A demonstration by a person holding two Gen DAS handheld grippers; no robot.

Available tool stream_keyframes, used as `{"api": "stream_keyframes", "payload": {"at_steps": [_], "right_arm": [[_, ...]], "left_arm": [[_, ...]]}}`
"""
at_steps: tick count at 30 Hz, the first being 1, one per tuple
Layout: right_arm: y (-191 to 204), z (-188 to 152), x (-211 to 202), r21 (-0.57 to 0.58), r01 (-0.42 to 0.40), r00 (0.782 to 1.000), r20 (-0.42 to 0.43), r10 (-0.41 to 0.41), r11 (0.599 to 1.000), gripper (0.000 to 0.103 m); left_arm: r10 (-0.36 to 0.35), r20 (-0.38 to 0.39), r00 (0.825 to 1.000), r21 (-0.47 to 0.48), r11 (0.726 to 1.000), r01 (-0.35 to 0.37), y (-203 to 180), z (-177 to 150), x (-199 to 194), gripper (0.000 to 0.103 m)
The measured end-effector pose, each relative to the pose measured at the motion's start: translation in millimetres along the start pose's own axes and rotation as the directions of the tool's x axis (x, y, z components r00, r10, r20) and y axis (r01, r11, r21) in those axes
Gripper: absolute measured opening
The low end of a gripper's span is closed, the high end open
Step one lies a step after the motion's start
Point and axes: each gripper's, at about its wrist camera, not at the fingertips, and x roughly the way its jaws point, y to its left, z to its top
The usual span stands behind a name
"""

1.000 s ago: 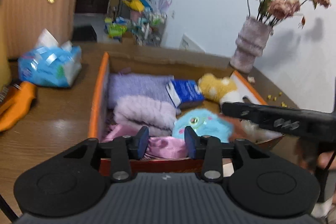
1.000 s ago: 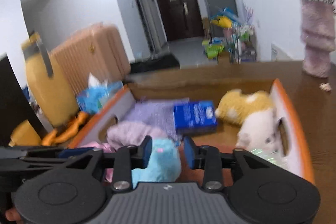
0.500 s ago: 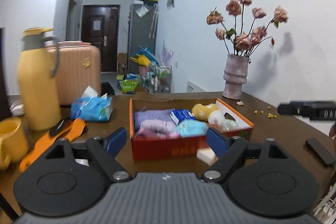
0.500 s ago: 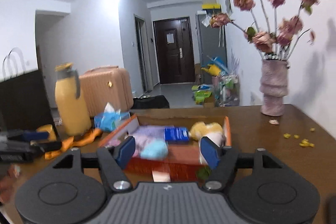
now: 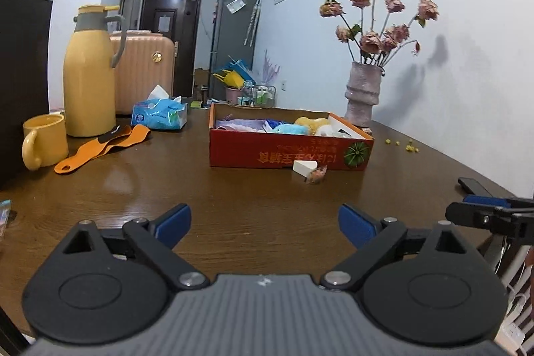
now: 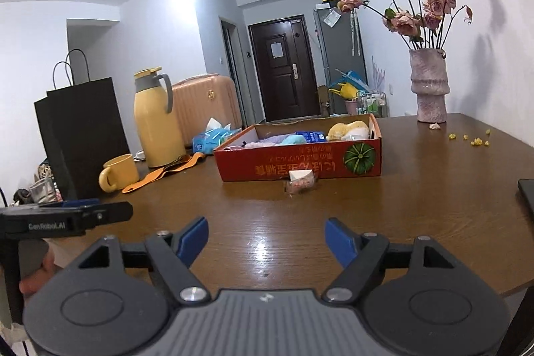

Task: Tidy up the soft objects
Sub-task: 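Lift both open grippers out of the box and move toward the table items, then close the left gripper on the white sponge wedge while the right gripper grasps the clear snack bag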

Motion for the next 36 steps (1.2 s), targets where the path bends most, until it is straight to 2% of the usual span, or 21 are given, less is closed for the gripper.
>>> {"api": "stream_keyframes", "payload": {"at_steps": [6, 13, 16, 21, 23, 25, 26, 27, 32, 34, 36], "right_arm": [[-8, 2, 26, 0.004, 0.038, 0.999, -0.032, -0.038, 0.999, 0.076], [-37, 29, 97, 0.024, 0.100, 0.993, -0.067, -0.098, 0.995, 0.076], [-45, 40, 132, 0.012, 0.078, 0.992, -0.097, -0.077, 0.997, 0.076], [-39, 51, 208, -0.032, 0.027, 0.981, -0.191, -0.033, 0.999, 0.075], [-35, 53, 242, -0.052, 0.035, 0.975, -0.216, -0.046, 0.998, 0.074], [-34, 52, 266, -0.067, 0.069, 0.969, -0.234, -0.082, 0.995, 0.069], [-36, 52, 277, -0.068, 0.084, 0.963, -0.252, -0.099, 0.994, 0.051], [-38, 50, 284, -0.063, 0.092, 0.954, -0.281, -0.106, 0.994, 0.040], [-64, 43, 256, -0.049, 0.093, 0.958, -0.267, -0.102, 0.994, 0.038], [-82, 40, 236, -0.013, 0.099, 0.962, -0.255, -0.099, 0.995, 0.038], [-99, 39, 216, 0.031, 0.115, 0.968, -0.227, -0.105, 0.993, 0.038]], "left_arm": [[-0.002, -0.038, 0.999, -0.018, 1.000, 0.001, 6, -4, 22, 0.097], [-0.058, -0.108, 0.992, 0.020, 0.998, 0.061, -5, 7, 94, 0.095], [-0.051, -0.108, 0.993, 0.018, 0.998, 0.053, -6, 24, 128, 0.094], [-0.019, -0.101, 0.995, -0.009, 1.000, 0.018, 6, 46, 167, 0.094], [-0.005, -0.111, 0.994, -0.003, 1.000, 0.005, 9, 50, 181, 0.094], [0.004, -0.122, 0.993, 0.011, 1.000, -0.003, 8, 53, 194, 0.094], [0.006, -0.130, 0.992, 0.018, 1.000, -0.003, 6, 54, 200, 0.094], [0.007, -0.138, 0.990, 0.023, 1.000, -0.004, 5, 54, 204, 0.094], [-0.058, -0.190, 0.980, 0.031, 0.997, 0.065, -21, 53, 236, 0.093], [-0.081, -0.207, 0.975, 0.048, 0.995, 0.092, -38, 52, 253, 0.087], [-0.063, -0.231, 0.971, 0.090, 0.992, 0.085, -60, 50, 274, 0.081]]}}
